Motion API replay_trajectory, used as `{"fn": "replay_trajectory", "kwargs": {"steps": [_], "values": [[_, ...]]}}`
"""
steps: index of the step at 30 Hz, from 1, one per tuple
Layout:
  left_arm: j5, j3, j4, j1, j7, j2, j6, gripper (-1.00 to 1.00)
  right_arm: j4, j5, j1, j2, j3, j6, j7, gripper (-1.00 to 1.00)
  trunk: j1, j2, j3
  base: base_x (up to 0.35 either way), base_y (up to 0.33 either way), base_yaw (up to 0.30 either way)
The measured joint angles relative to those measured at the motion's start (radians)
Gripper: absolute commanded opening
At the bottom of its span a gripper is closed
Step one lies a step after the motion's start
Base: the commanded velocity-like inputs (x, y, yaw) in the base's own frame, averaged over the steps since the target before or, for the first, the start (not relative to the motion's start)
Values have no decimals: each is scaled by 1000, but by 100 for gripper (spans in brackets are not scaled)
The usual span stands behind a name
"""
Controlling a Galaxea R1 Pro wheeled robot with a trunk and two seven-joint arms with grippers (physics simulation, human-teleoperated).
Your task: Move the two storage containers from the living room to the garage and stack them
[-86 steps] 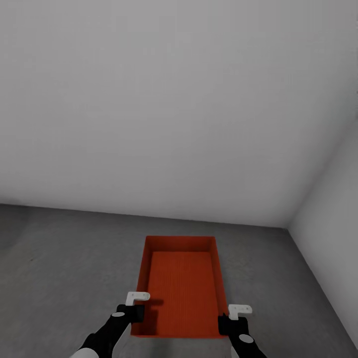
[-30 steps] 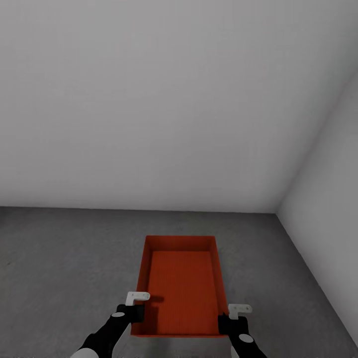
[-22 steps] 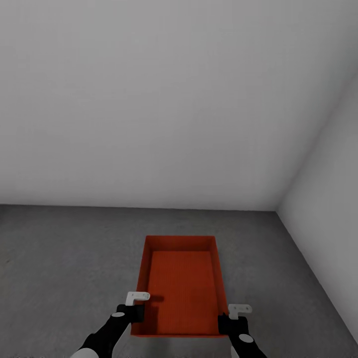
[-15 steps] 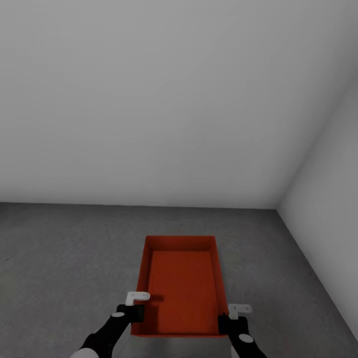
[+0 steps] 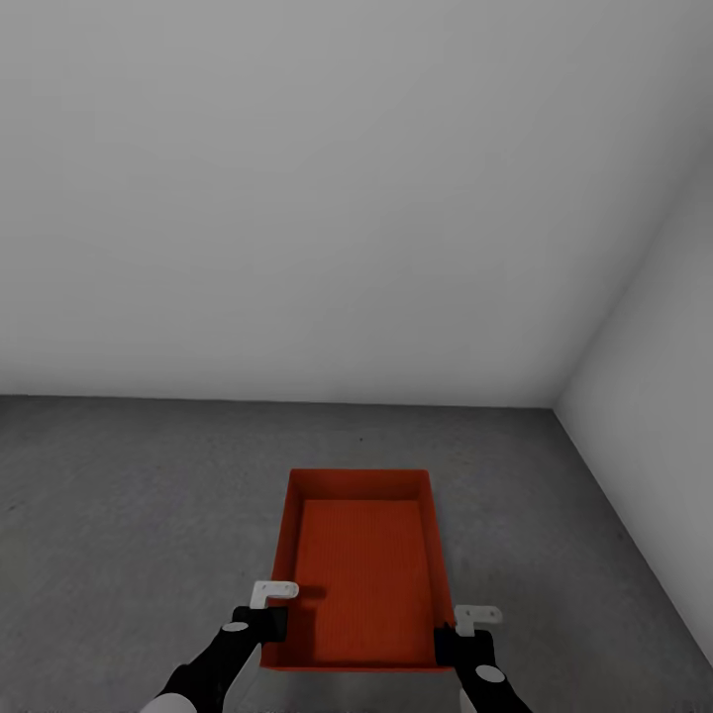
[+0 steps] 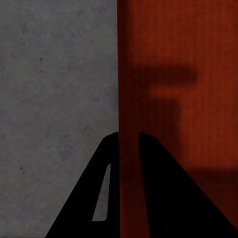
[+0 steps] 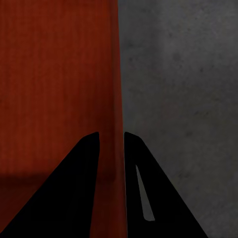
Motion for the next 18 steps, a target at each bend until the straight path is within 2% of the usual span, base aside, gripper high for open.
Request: {"fn": "replay_trajectory", "kwargs": {"steps": [18], "values": [[0, 0, 0, 0, 0, 0, 0, -100, 0, 0, 0, 0, 0, 0, 0, -100, 69, -126, -83, 0, 0, 0]]}}
